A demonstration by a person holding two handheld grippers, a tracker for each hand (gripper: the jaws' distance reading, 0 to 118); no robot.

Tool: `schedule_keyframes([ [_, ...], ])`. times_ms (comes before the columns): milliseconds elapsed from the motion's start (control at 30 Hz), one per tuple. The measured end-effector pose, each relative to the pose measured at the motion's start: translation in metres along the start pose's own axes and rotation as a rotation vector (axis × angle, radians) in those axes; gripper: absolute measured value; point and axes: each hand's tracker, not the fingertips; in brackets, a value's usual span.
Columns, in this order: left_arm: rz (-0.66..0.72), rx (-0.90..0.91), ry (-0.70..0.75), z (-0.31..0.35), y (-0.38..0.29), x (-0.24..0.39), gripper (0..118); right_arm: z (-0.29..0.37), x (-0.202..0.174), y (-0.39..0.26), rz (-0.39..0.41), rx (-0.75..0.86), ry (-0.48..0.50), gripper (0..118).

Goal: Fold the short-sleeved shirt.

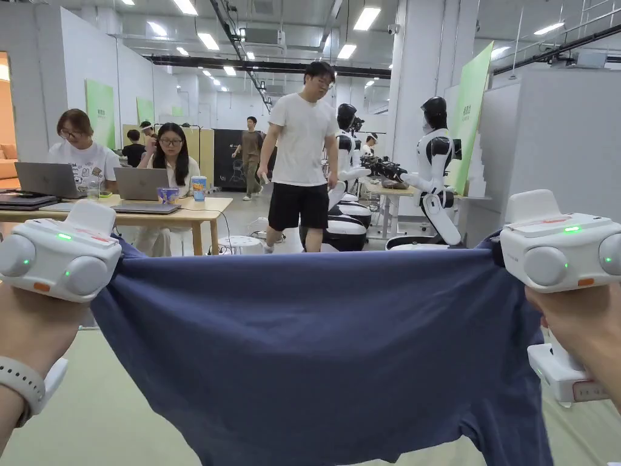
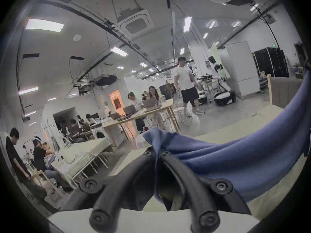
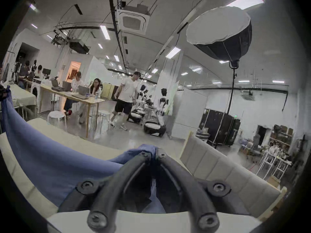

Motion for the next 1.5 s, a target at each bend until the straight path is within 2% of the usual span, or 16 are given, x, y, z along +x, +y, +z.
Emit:
schedule_keyframes([
  [200, -0.007, -0.02, 0.007, -0.034, -0.003, 0.017, 0, -0.033, -0.014, -0.009, 0.02, -0.009, -0.022, 3],
  [467, -0.037, -0.133, -0.023, -0.075, -0.085, 0.053, 0, -0.073, -0.047, -0.099, 0.006, -0.131, -0.01, 3],
  [700, -0.044, -0.166, -0.036, -0.078, -0.1, 0.052, 0, -0.063, -0.051, -0.129, 0.027, -0.192, 0.013, 3],
  [800, -0.038, -0.18, -0.051, -0.057, -0.114, 0.049, 0, -0.043, -0.052, -0.152, 0.065, -0.223, 0.023, 3],
  [900, -0.027, -0.195, -0.084, -0.002, -0.14, 0.048, 0, -0.006, -0.049, -0.187, 0.096, -0.253, 0.037, 3],
  [1000, 0.005, -0.223, -0.12, 0.051, -0.183, 0.045, 0, 0.04, -0.038, -0.232, 0.032, -0.308, 0.076, 3],
  [1133, 0.0, -0.371, -0.222, 0.124, -0.256, 0.05, 0, 0.107, -0.037, -0.308, 0.085, -0.407, 0.129, 3],
  [1267, 0.094, -0.51, -0.259, 0.173, -0.336, 0.053, 0, 0.154, -0.043, -0.383, 0.042, -0.556, 0.183, 3],
  [1333, 0.11, -0.524, -0.252, 0.182, -0.359, 0.055, 0, 0.162, -0.048, -0.399, 0.039, -0.567, 0.196, 3],
  [1367, 0.107, -0.515, -0.252, 0.183, -0.367, 0.054, 3, 0.167, -0.048, -0.403, 0.032, -0.56, 0.202, 5],
  [1400, 0.111, -0.488, -0.251, 0.188, -0.367, 0.054, 15, 0.169, -0.048, -0.402, 0.013, -0.556, 0.217, 12],
  [1433, 0.116, -0.445, -0.225, 0.195, -0.362, 0.052, 41, 0.172, -0.047, -0.393, -0.002, -0.549, 0.23, 27],
  [1467, 0.118, -0.415, -0.193, 0.203, -0.353, 0.051, 82, 0.177, -0.048, -0.384, -0.01, -0.532, 0.229, 62],
  [1500, 0.13, -0.383, -0.192, 0.207, -0.341, 0.049, 103, 0.182, -0.048, -0.372, -0.042, -0.489, 0.239, 79],
])
